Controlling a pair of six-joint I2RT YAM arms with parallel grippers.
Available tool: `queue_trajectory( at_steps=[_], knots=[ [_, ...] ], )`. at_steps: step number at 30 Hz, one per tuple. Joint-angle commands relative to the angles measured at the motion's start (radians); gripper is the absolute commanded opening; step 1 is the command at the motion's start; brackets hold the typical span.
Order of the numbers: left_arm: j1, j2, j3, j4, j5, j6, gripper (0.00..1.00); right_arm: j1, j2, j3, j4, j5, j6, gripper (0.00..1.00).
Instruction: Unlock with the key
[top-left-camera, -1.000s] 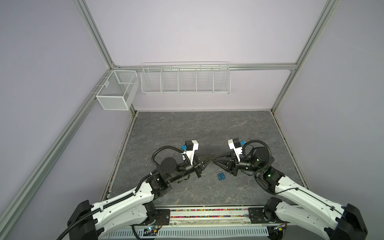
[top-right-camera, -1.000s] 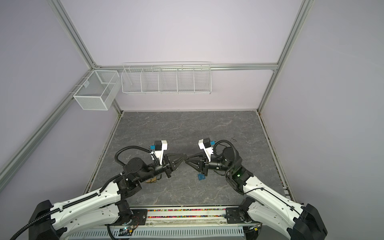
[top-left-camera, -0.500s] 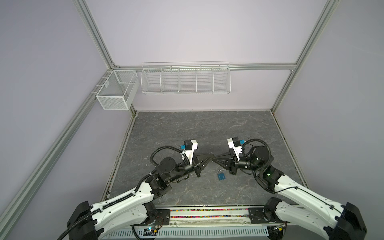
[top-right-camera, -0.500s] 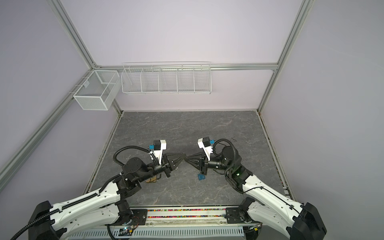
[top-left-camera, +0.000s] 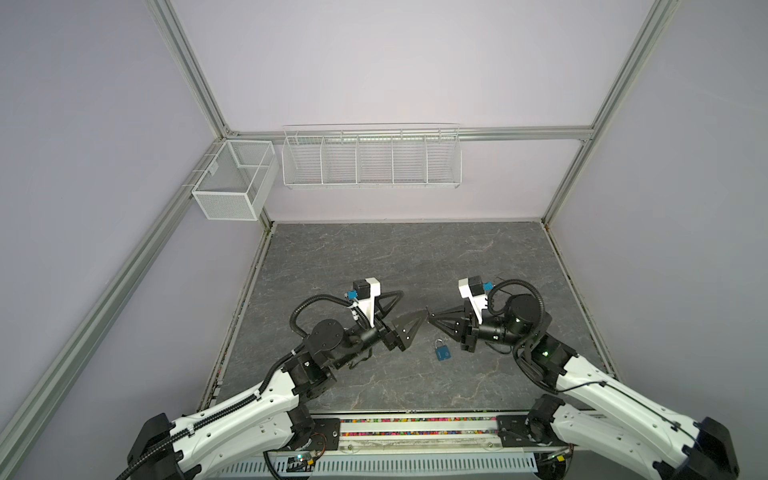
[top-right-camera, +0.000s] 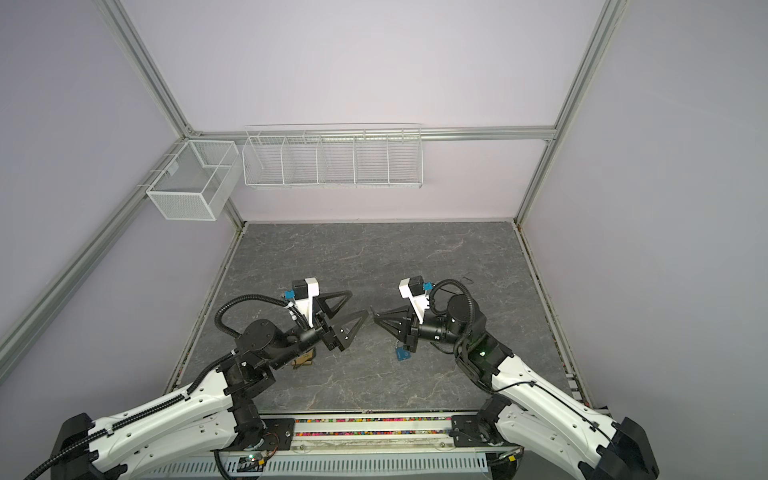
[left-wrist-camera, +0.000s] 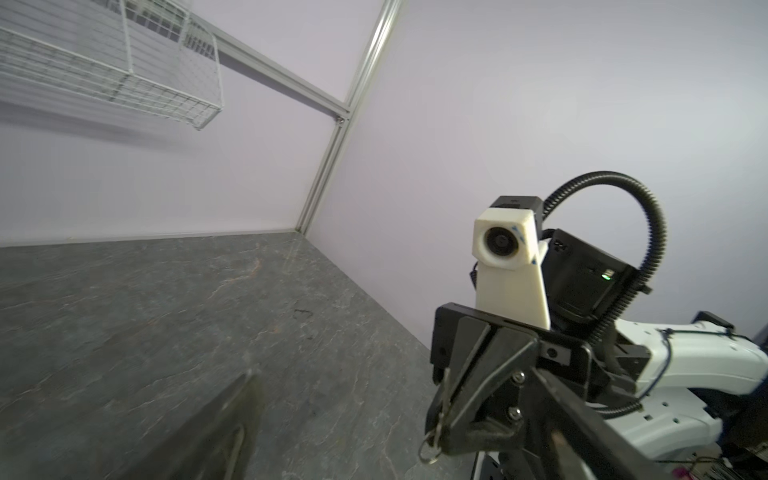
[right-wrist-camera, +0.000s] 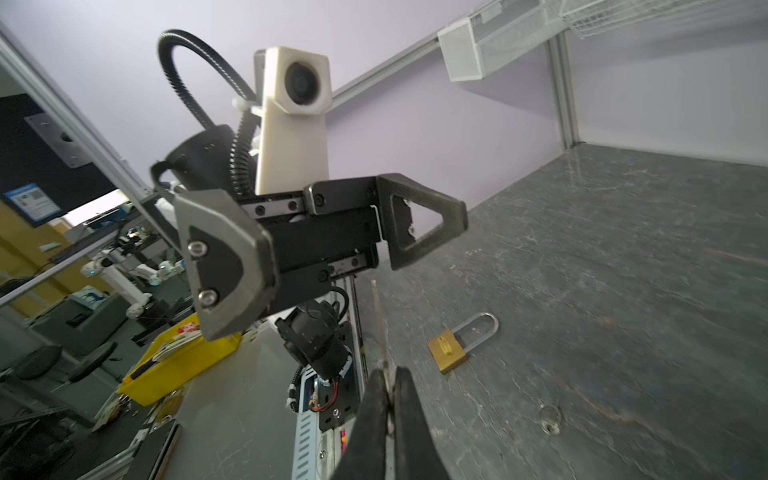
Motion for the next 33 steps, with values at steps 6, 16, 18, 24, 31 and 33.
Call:
queue_trajectory(
  at_steps=[6,16,18,24,31,33],
  knots=[
    [-0.031,0.315,0.414,-0.753,-0.229,-0.230,0.99,-0.013,-0.068,0.004,-0.772,0.754,0.018,0.07],
    [-0.167,0.665,0.615,-1.014,-0.319,-0.772,0.99,0.002,-0.317,-0.185,-0.993,0.737,0.391,0.07],
    [-0.170,0.754,0.664,-1.071,-0.275,-0.856,0.99,0.005,-0.404,-0.227,-1.016,0.729,0.415,0.07],
    [-0.220,1.008,0.886,-1.163,-0.170,-0.897,0.85,0.007,-0.545,-0.254,-1.078,0.671,0.415,0.07],
    [-0.235,1.171,1.013,-1.317,-0.177,-0.951,0.74,0.007,-0.578,-0.257,-1.070,0.631,0.394,0.07],
    [-0.237,1.208,1.047,-1.345,-0.168,-0.949,0.70,0.007,-0.601,-0.258,-1.078,0.623,0.393,0.07]
  ],
)
